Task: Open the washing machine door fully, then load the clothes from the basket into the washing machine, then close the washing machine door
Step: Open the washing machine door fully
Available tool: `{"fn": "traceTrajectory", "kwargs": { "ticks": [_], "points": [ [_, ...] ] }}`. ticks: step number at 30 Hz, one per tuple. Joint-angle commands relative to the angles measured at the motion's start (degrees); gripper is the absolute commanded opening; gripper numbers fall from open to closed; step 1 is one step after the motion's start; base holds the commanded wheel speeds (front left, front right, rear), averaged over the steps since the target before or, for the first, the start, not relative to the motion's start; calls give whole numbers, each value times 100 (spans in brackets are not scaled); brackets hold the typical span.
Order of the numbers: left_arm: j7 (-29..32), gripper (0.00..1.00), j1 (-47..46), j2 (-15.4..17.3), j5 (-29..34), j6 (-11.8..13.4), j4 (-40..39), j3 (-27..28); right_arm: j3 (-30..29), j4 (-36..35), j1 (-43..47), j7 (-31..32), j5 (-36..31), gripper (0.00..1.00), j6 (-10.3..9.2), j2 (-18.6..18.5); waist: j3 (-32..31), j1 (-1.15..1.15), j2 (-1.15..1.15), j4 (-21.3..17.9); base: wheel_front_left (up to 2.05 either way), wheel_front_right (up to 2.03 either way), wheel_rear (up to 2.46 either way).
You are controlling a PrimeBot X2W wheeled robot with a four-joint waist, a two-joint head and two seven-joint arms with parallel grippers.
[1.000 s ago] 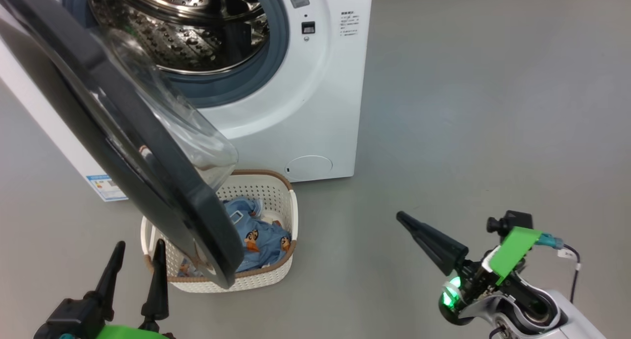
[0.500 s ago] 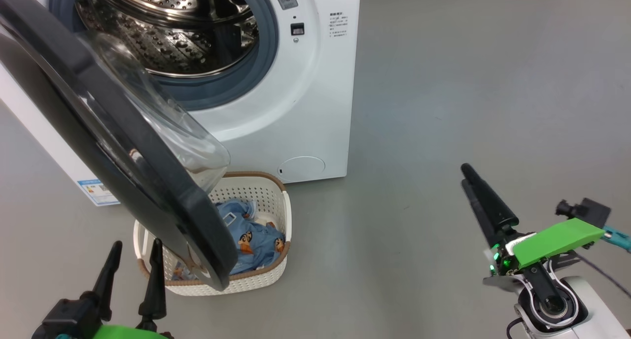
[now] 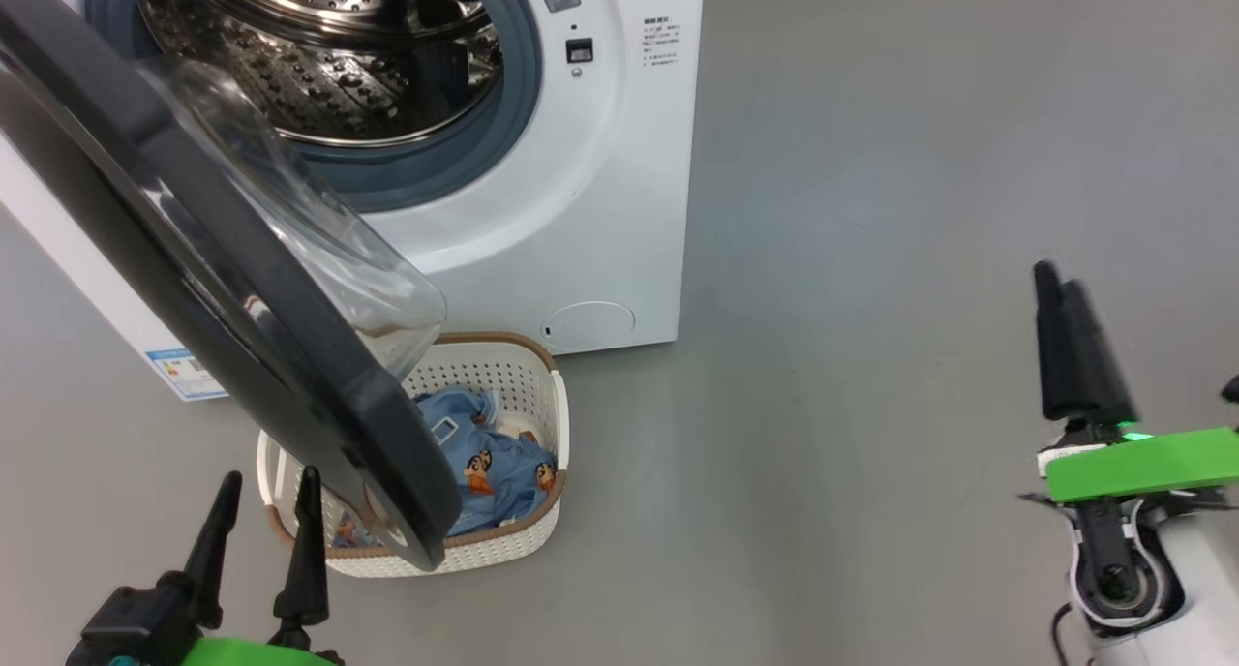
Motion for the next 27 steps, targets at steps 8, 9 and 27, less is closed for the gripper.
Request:
{"fn": "traceTrajectory", "kwargs": {
  "ticks": [8,9,27],
  "points": [
    [-46,100,-112,59,-44,-17,-171,134,-1125,-610,151,-67,-2874,100,12,736,28,0,0,-43,0,0,0],
    [-46,100,-115,59,-45,-17,-168,119,-1154,-668,190,-68,-3116,100,12,782,22,0,0,-45,0,0,0],
    [-46,100,-69,104,-19,-17,-177,58,-1388,-1217,1098,-68,-5234,100,12,995,-64,0,0,-48,0,0,0]
  ]
}}
